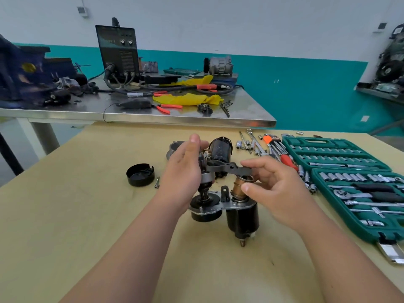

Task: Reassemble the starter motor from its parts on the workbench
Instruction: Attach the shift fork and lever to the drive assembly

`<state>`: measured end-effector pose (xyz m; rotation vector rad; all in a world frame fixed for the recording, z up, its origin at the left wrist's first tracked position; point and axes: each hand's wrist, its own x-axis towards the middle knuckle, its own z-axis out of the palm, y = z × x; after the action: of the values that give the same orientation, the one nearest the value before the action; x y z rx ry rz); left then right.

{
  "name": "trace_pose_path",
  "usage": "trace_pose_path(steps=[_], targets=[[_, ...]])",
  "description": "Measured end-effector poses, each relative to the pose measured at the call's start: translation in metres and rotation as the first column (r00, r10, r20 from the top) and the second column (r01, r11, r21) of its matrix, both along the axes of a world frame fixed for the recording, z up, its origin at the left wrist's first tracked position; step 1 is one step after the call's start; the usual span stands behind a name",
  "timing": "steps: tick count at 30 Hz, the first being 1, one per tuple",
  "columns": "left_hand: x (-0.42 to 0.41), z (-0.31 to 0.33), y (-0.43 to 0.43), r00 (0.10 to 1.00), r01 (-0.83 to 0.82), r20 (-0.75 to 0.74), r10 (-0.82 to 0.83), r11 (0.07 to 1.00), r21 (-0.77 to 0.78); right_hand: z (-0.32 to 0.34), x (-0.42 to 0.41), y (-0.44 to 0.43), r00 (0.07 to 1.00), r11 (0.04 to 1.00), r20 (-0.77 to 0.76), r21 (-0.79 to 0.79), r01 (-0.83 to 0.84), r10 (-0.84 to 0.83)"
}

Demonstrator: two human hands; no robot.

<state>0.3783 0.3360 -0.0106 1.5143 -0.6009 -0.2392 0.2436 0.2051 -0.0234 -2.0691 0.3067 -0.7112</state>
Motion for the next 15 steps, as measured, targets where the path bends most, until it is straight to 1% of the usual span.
trace_pose_path(steps=[3,5,7,10,12,15], targets=[[-0.005,0.004,0.003,0.999,0.037,0.005,-0.037,0.999,-0.010,0.007,-0.003,-0.003,1.000,0.999,0.018,-0.037,-0.012,0.013],[-0.005,0.004,0.004,0.999,0.047,-0.017,-0.047,0.999,-0.016,0.016,-0.007,-0.007,0.999,1.000,0.028,-0.025,-0.015,0.016],[-0.003,0.003,0.004,0.998,0.045,-0.042,-0.045,0.999,-0.009,0.025,-0.012,-0.013,0.999,0.999,-0.023,-0.017,-0.044,0.043],[-0.002,0.002,0.004,0.998,0.039,-0.058,-0.038,0.999,0.011,0.031,-0.014,-0.017,0.981,0.992,-0.178,-0.093,-0.088,0.070],[-0.001,0.001,0.004,0.996,0.040,-0.083,-0.039,0.999,0.008,0.031,-0.014,-0.016,0.975,0.990,-0.208,-0.102,-0.095,0.072],[0.000,0.001,0.004,0.996,0.025,-0.090,-0.023,0.999,0.023,0.029,-0.010,-0.012,0.979,0.986,-0.190,-0.130,-0.106,0.080]])
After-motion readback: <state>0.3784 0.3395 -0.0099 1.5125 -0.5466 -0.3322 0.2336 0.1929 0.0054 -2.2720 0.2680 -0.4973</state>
